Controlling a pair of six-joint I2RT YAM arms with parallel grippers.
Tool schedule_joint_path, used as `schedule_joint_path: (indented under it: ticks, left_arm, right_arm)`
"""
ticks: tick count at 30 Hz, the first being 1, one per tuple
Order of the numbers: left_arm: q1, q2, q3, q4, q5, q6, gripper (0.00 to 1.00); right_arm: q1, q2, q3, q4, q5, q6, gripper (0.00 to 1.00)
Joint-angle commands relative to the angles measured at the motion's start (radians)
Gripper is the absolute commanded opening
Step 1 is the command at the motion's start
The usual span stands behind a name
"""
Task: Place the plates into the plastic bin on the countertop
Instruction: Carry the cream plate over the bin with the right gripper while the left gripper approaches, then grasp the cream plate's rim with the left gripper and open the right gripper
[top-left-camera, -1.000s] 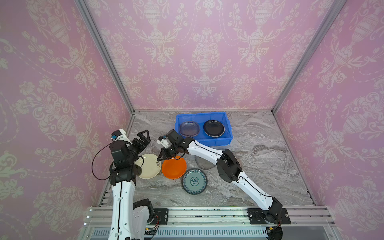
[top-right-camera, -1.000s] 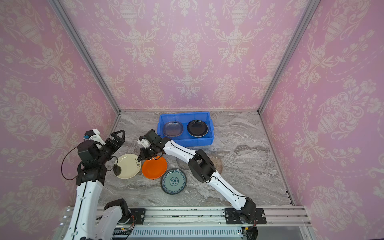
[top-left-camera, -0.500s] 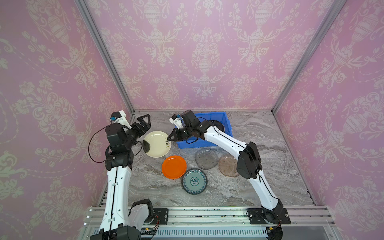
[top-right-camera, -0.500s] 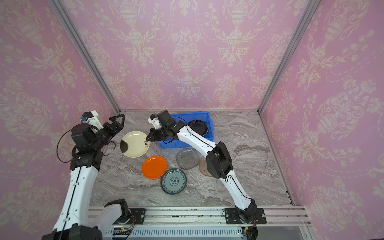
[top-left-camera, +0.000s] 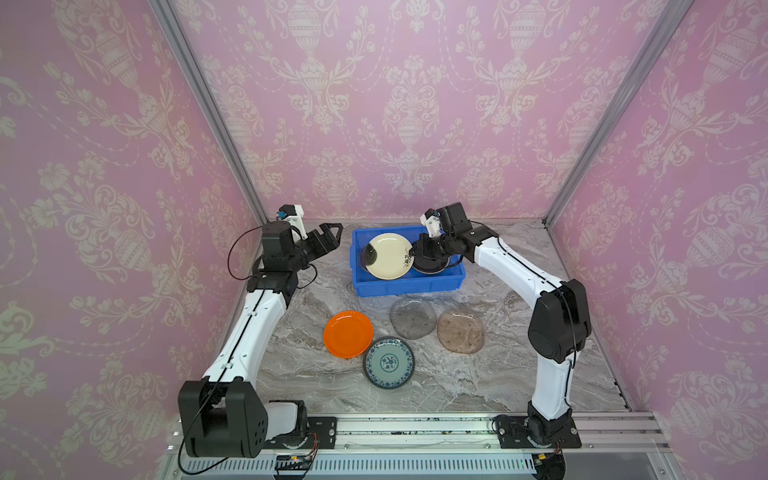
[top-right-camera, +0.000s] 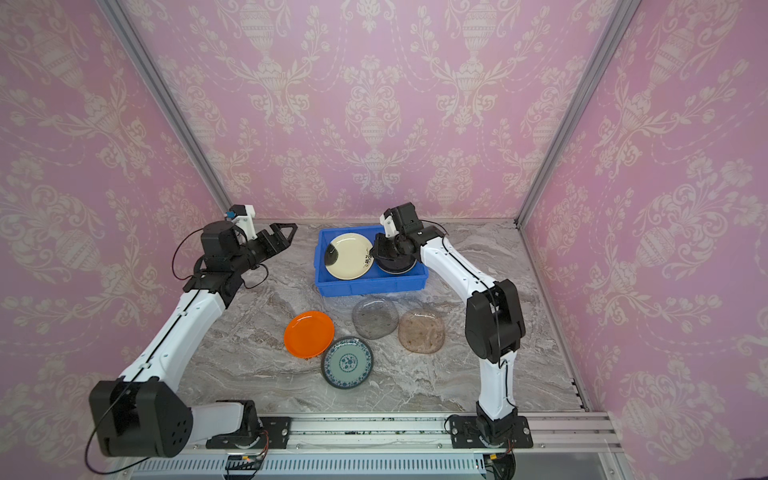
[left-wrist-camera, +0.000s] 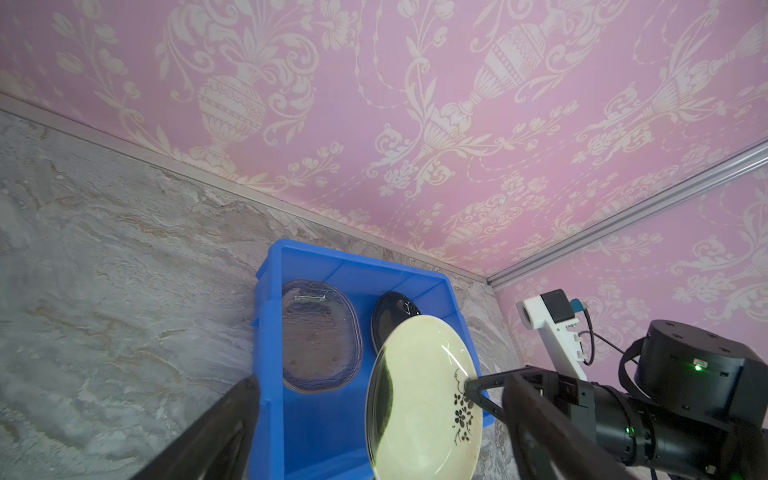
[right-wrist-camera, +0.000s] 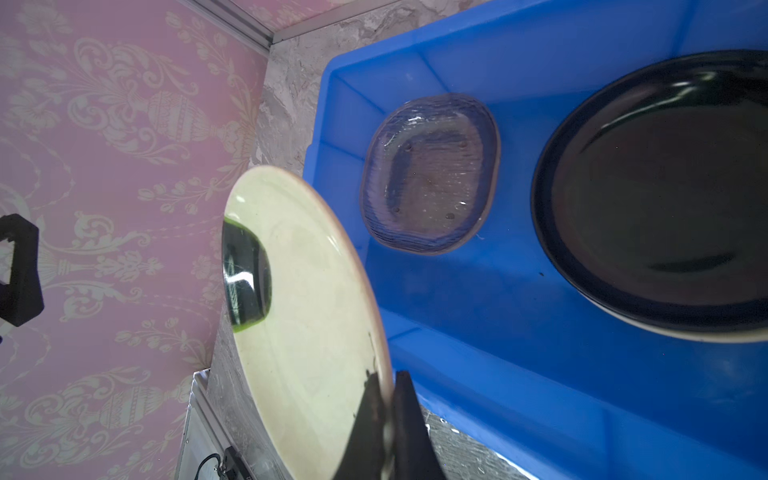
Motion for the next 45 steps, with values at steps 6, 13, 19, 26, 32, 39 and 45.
schedule_joint_path:
  ticks: [6, 13, 19, 26, 32, 39, 45]
  left_arm:
    - [-0.104, 0.216, -0.008, 0.307, 0.203, -0.132, 0.68]
    - [-0.155, 0.324, 0.020, 0.320, 0.229, -0.145, 0.54]
    - [-0.183, 0.380, 0.040, 0.309, 0.215, -0.151, 0.39]
    - [-0.185, 0.409, 0.073, 0.288, 0.202, -0.152, 0.24]
    - [-0.186, 0.432, 0.100, 0.270, 0.197, -0.158, 0.00]
    - [-0.208, 0.464, 0.154, 0.202, 0.164, -0.123, 0.00]
    - [-0.263, 0.525, 0.289, 0.033, 0.065, -0.021, 0.00]
  right_arm:
    - [-0.043, -0.091, -0.095, 0.099, -0.052, 0.050, 0.00]
    - [-0.072, -0.099, -0.123, 0.165, -0.109, 0.101, 0.00]
    - [-0.079, -0.090, -0.117, 0.171, -0.123, 0.104, 0.00]
    - [-0.087, -0.092, -0.123, 0.159, -0.101, 0.101, 0.00]
    - [-0.094, -0.092, -0.126, 0.154, -0.094, 0.091, 0.00]
    - [-0.113, -0.088, -0.114, 0.107, -0.033, 0.080, 0.07]
    - [-0.190, -0.159, -0.192, 0.108, 0.112, 0.137, 0.35]
